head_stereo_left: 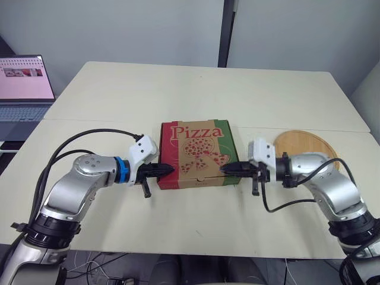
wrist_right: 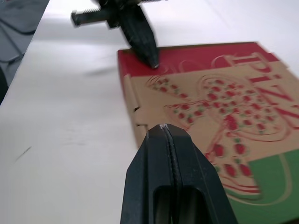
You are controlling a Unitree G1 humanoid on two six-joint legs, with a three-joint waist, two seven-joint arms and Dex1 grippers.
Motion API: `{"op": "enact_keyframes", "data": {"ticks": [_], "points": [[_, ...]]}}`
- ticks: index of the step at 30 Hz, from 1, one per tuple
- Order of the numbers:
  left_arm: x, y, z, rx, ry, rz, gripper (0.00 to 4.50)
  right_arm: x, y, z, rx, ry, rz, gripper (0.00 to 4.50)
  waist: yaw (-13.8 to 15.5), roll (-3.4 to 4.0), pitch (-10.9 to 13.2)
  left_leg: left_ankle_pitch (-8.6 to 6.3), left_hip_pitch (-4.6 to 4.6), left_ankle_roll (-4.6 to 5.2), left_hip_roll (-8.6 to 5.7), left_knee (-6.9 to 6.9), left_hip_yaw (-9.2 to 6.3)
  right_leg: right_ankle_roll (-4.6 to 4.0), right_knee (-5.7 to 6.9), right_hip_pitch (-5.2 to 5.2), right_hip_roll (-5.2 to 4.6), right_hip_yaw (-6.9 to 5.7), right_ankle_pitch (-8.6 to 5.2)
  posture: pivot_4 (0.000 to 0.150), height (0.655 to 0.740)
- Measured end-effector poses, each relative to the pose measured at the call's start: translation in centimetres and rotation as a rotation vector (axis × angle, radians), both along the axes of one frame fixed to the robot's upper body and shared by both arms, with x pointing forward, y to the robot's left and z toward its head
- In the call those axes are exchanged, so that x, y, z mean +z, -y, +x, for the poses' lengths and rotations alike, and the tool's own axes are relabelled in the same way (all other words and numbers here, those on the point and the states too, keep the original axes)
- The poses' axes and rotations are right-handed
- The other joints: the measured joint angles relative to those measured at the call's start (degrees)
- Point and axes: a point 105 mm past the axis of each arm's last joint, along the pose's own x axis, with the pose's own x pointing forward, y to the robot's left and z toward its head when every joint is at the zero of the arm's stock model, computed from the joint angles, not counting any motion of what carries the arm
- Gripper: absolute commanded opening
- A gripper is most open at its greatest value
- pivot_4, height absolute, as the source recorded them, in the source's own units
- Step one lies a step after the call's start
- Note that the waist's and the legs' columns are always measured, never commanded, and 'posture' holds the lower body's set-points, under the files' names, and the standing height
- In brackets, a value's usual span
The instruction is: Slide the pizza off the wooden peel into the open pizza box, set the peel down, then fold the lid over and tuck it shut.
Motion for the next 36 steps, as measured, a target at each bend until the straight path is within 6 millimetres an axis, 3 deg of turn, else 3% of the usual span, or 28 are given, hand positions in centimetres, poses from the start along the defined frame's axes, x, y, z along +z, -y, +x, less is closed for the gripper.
{"op": "enact_keyframes", "data": {"ticks": [6,10,13,15,18,21,25,31,36], "points": [[1.2,-1.3,0.7,0.100,0.031,-0.077,0.00,-2.1,2.0,4.5,-0.249,0.076,-0.098,0.05,-0.1,0.00,0.0,0.00,-0.07,0.00,0.03,0.00,0.05,0.00,0.03,-0.15,0.01,0.06,0.00,0.150,0.7368],[3.5,-5.4,2.4,0.313,0.129,-0.131,0.00,-2.8,2.8,6.0,-0.323,0.118,-0.140,0.05,-0.1,0.01,0.0,0.00,-0.06,0.00,0.02,-0.01,0.03,0.00,0.06,-0.16,-0.02,0.04,0.00,0.150,0.7368],[3.0,-9.3,3.6,0.502,0.176,-0.069,0.00,-2.8,3.1,7.2,-0.370,0.155,-0.148,0.05,-0.1,0.01,0.0,0.00,-0.02,0.00,0.01,-0.02,0.04,0.00,0.05,-0.15,-0.03,0.04,0.00,0.150,0.7368],[1.7,-10.4,3.6,0.559,0.159,-0.039,0.00,-2.6,3.0,7.8,-0.388,0.169,-0.133,0.05,0.0,0.01,0.0,0.00,-0.04,0.00,0.01,-0.02,0.06,0.00,0.04,-0.15,-0.08,0.04,0.01,0.150,0.7368],[-0.6,-9.6,3.2,0.561,0.103,-0.054,0.00,-2.0,2.6,8.2,-0.394,0.171,-0.078,0.05,0.1,0.01,0.0,0.00,-0.10,-0.01,-0.01,-0.02,0.04,0.00,0.06,-0.16,-0.15,-0.01,0.01,0.150,0.7368],[-1.7,-8.3,3.0,0.554,0.070,-0.084,0.00,-1.4,3.5,9.0,-0.444,0.181,-0.091,0.05,0.4,0.00,0.0,0.00,-0.14,-0.02,-0.03,-0.01,-0.01,0.01,0.07,-0.15,-0.23,-0.06,0.02,0.150,0.7368],[-2.0,-6.8,3.0,0.529,0.055,-0.115,0.00,-3.0,4.9,9.5,-0.501,0.140,-0.169,0.05,0.2,-0.01,0.0,0.00,-0.11,-0.01,-0.06,-0.02,0.02,0.01,0.08,-0.15,-0.23,-0.05,0.02,0.150,0.7368],[-2.7,-3.2,2.3,0.406,-0.024,-0.167,0.00,-5.4,3.2,7.4,-0.374,0.028,-0.179,0.05,-0.1,0.00,0.0,0.00,-0.11,-0.01,-0.02,-0.03,0.01,0.01,0.11,-0.16,-0.16,-0.03,0.02,0.150,0.7368],[-2.7,-3.6,1.7,0.393,-0.030,-0.126,0.00,-5.6,2.9,4.9,-0.289,-0.046,-0.175,0.05,0.0,0.00,0.0,0.00,-0.09,-0.01,-0.03,-0.02,-0.02,0.01,0.14,-0.15,-0.16,-0.04,0.02,0.150,0.7368]]}}
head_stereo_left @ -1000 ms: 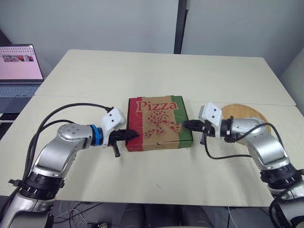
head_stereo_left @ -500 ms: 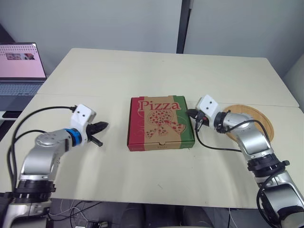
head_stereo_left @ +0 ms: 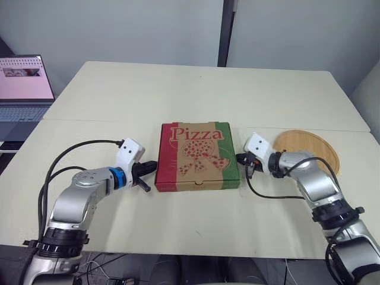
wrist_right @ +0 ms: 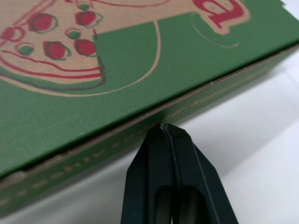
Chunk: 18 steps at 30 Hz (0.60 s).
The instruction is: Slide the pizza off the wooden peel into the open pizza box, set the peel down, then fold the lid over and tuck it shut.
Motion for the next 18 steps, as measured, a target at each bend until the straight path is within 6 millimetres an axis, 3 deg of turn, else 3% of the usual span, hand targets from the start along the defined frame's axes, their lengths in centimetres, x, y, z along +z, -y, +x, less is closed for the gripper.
{"op": "enact_keyframes", "data": {"ticks": [11,18], "points": [[-0.5,1.7,-2.7,-0.069,-0.036,0.015,0.00,-0.2,1.3,-2.2,-0.002,-0.050,-0.049,0.05,0.1,0.00,0.0,0.00,-0.02,0.00,-0.01,0.00,0.02,0.00,-0.17,0.05,-0.01,0.04,0.00,0.150,0.7368],[-0.6,1.6,-2.7,-0.063,-0.017,0.029,0.00,-0.2,1.4,-2.2,-0.006,-0.049,-0.052,0.05,0.1,0.00,0.0,0.00,-0.01,0.00,0.00,0.00,0.03,0.00,-0.22,0.06,0.01,0.04,0.00,0.150,0.7368]]}}
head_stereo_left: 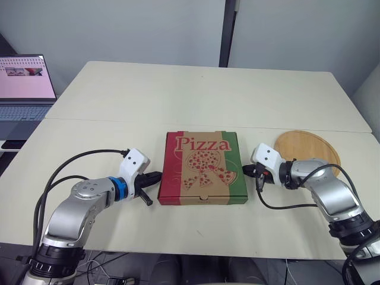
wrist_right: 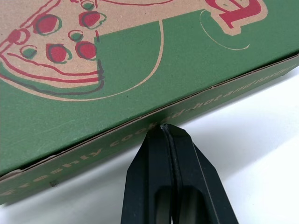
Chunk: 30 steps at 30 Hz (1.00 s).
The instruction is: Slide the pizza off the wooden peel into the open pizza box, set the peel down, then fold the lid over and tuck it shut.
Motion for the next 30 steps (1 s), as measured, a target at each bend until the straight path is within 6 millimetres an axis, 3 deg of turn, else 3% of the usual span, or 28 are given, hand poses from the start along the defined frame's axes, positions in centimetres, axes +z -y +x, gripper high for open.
{"op": "enact_keyframes", "data": {"ticks": [15,20,24,30], "points": [[-0.1,-0.8,0.1,0.035,0.019,0.005,0.00,0.4,-0.5,-0.8,0.044,-0.046,0.027,0.05,0.0,0.00,0.0,0.00,0.00,0.00,0.02,-0.01,0.00,0.00,-0.01,-0.01,0.01,0.00,0.00,0.150,0.7368],[-0.2,-1.1,-0.9,0.030,0.000,-0.007,0.00,1.1,0.7,-0.7,0.068,-0.018,-0.006,0.05,-0.1,0.01,0.0,0.00,-0.01,0.00,0.03,-0.02,0.03,0.00,-0.09,-0.01,0.00,0.02,0.00,0.150,0.7368],[0.6,-4.1,-2.2,0.076,-0.002,0.034,0.00,3.6,4.1,0.5,0.023,0.084,-0.026,0.05,-0.1,0.02,0.0,0.00,-0.01,0.01,0.10,-0.06,0.04,-0.01,-0.32,0.01,0.01,-0.02,-0.01,0.150,0.7368],[2.2,-13.1,-4.9,0.281,0.013,0.202,0.00,5.9,11.9,1.8,-0.112,0.219,-0.120,0.05,-0.1,0.10,0.1,-0.01,0.06,0.01,0.08,-0.14,0.23,-0.02,-0.44,0.03,-0.06,0.07,-0.02,0.150,0.7368]]}}
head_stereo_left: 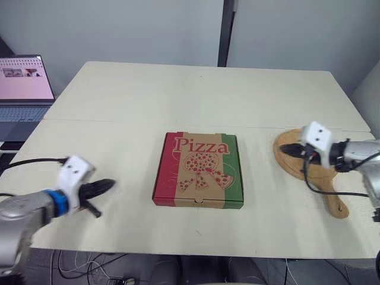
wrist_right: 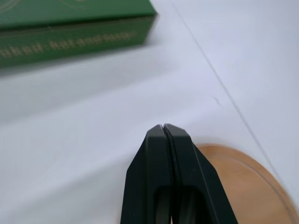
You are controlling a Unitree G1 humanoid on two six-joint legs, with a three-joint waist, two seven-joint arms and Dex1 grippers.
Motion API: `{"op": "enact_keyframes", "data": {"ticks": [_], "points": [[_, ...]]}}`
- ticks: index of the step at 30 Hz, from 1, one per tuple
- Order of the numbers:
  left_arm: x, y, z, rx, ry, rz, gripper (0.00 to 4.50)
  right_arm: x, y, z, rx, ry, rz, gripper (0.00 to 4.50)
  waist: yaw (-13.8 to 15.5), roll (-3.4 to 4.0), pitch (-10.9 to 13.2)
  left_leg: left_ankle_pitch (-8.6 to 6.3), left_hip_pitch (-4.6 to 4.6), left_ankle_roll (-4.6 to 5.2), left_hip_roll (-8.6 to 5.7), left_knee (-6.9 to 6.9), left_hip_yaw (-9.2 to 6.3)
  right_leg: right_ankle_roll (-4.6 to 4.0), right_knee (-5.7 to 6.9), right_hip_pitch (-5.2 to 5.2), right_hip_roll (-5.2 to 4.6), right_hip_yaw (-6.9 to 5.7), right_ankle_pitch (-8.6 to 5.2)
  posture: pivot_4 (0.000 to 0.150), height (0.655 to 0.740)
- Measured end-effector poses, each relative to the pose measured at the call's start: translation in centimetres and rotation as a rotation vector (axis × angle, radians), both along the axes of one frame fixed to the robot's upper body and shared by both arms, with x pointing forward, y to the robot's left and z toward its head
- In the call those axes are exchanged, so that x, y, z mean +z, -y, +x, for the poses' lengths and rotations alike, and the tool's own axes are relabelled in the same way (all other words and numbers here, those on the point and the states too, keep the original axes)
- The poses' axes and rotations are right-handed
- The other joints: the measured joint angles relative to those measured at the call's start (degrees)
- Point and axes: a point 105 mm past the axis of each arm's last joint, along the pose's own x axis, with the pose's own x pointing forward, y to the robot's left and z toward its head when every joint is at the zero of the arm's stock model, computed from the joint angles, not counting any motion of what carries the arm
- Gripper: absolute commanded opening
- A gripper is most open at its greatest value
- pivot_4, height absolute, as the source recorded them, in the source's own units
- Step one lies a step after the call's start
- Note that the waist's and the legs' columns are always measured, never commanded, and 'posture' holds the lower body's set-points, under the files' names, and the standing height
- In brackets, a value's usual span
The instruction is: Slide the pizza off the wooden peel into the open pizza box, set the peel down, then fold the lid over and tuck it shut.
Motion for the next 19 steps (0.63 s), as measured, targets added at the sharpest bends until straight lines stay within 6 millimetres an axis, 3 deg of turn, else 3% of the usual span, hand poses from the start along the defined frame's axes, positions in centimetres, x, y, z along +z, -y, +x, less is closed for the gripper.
{"op": "enact_keyframes", "data": {"ticks": [4,10,19], "points": [[0.2,-3.9,-1.8,0.078,-0.004,0.054,0.00,0.2,4.6,-0.7,-0.068,-0.007,-0.045,0.05,0.0,0.05,0.0,0.00,0.04,0.00,0.02,-0.04,0.26,-0.03,0.00,-0.01,-0.05,0.04,-0.02,0.150,0.7368],[1.6,-4.9,-1.3,0.069,0.050,0.068,0.00,-0.9,8.1,-1.6,-0.130,-0.072,-0.084,0.05,0.0,0.05,0.0,0.00,0.14,0.00,0.02,-0.15,0.49,-0.02,0.00,0.01,-0.07,0.09,-0.01,0.150,0.7368],[2.1,-3.9,0.5,0.017,0.086,0.054,0.00,-1.1,9.1,-1.4,-0.150,-0.071,-0.097,0.05,-0.6,0.14,0.1,0.00,0.67,-0.01,0.08,-0.60,1.02,-0.02,0.03,0.06,-0.13,0.26,-0.01,0.150,0.7368]]}}
